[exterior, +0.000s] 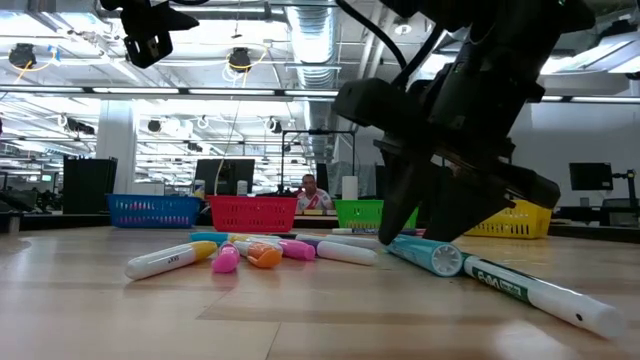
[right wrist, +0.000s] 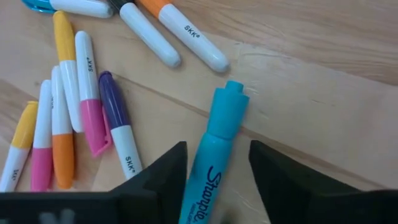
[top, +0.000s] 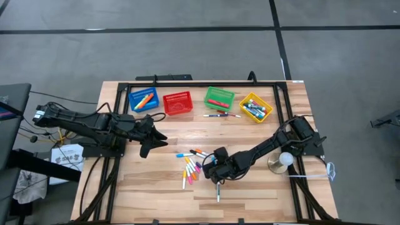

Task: Pick & Place Markers
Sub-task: Put the large blue highlighter pen into the blue bin

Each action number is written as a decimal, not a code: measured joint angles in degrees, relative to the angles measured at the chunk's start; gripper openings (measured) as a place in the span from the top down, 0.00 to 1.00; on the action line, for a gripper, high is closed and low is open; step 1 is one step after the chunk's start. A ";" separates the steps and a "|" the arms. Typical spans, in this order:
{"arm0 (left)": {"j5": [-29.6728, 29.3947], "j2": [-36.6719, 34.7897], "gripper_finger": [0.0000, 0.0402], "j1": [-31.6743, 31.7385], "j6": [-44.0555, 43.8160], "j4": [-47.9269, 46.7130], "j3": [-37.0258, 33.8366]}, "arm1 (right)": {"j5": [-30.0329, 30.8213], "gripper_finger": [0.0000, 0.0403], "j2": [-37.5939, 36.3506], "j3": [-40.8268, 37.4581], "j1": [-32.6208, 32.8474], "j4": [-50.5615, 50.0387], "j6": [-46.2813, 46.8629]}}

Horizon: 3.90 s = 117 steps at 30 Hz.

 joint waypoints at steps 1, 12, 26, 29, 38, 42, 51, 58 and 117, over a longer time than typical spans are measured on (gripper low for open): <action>0.00 0.00 0.62 0.00 0.02 0.00 0.00 | 0.00 0.63 0.00 0.00 0.00 0.06 0.03; 0.00 0.00 0.62 0.00 0.00 -0.02 0.00 | -0.04 0.83 0.07 -0.09 0.23 0.95 1.42; 0.00 0.00 0.62 0.00 0.00 -0.04 0.00 | 0.06 0.83 0.64 3.93 1.03 -2.25 0.33; 0.00 0.00 0.62 0.00 0.00 -0.06 0.00 | -1.45 0.83 0.81 6.71 1.16 -3.85 -2.21; 0.00 0.02 0.62 0.00 0.00 -0.05 0.00 | 0.13 0.83 0.72 14.78 -2.03 -8.89 -14.22; 0.00 0.02 0.62 0.00 0.00 -0.05 0.00 | 0.19 0.83 0.57 18.82 -4.93 -11.16 -22.02; 1.97 -3.41 0.62 0.02 1.59 0.49 0.00 | -0.87 0.83 0.52 26.73 -14.20 -15.02 -38.00; 1.97 -11.25 0.62 0.00 1.48 1.45 0.00 | -5.94 0.83 0.50 34.33 -19.48 -15.02 -48.17; -4.91 7.42 0.60 4.51 18.27 43.65 -0.02 | -18.84 0.83 -1.81 66.58 -20.11 -7.39 -84.53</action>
